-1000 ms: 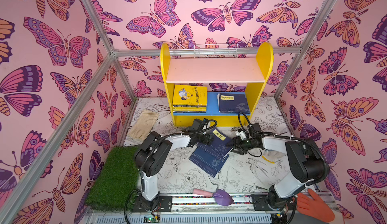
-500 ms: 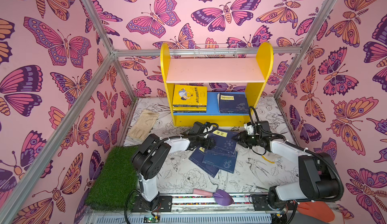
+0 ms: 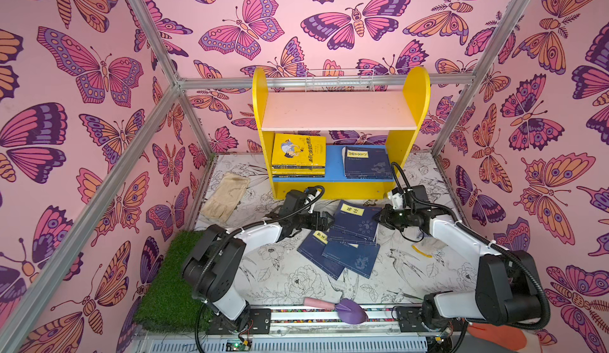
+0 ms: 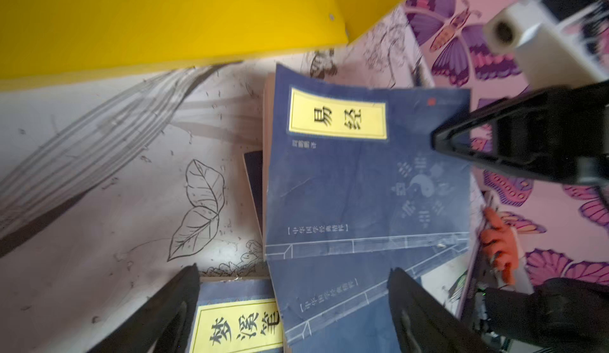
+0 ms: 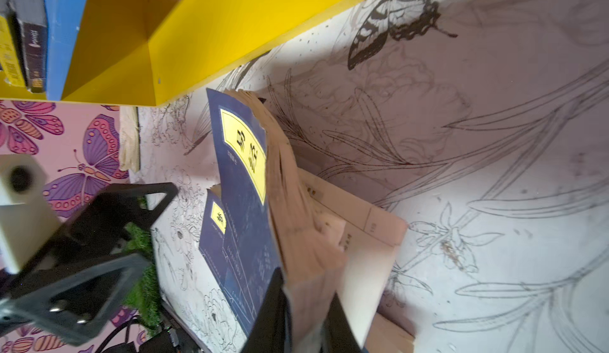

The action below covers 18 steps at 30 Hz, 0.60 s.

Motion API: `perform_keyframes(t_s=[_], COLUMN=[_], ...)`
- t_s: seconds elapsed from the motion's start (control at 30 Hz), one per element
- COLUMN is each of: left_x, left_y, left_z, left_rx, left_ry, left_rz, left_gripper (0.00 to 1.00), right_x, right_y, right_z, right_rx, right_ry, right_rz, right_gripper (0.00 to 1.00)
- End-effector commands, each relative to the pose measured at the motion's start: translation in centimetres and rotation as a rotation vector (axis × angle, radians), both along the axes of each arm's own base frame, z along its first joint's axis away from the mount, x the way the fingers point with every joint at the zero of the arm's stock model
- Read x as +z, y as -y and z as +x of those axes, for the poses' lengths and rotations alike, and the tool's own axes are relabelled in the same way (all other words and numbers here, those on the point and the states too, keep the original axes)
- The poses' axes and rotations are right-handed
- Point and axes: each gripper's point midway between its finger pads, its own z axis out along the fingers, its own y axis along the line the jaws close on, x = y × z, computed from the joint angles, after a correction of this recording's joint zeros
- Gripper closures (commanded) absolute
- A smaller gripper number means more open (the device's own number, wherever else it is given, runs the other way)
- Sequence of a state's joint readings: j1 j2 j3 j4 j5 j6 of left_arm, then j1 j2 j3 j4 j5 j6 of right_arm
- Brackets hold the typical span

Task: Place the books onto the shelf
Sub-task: 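Grasp the ends of the top dark blue book with both grippers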

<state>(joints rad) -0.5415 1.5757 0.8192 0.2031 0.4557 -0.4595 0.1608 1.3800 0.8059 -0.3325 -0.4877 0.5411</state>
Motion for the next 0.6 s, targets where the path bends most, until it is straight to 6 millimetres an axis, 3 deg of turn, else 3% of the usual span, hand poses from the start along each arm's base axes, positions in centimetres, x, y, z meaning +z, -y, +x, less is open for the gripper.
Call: perform_keyframes(t_s=[0.0, 0.2, 0.37, 0.57], left_x=[2.1, 1.1, -1.2, -4.3], left_y=[0.2, 0.2, -0.2, -1.0], left_z=[-0.5, -0.5, -0.1, -0.2], left_rx=[-0.005, -0.009, 0.015, 0.040], left_ry=[0.003, -0.034, -0.077, -0.152], left_rz=[-0.097, -0.071, -0.016, 0.046], left_gripper=[0.08, 0.09, 0.11, 0.13], right_x=[-1.3, 0.0, 1.3, 0.2], right_y=[1.1, -1.6, -3.8, -3.6], right_z=[-1.8, -0.9, -0.3, -0.9], right_rx=[0.049, 0.071, 0.093, 0.121], right_ry=[-0.049, 0.030, 0.074, 0.051], right_rz=[-0.100, 0.101, 0.299, 0.259], right_gripper=[1.00, 1.00, 1.00, 1.00])
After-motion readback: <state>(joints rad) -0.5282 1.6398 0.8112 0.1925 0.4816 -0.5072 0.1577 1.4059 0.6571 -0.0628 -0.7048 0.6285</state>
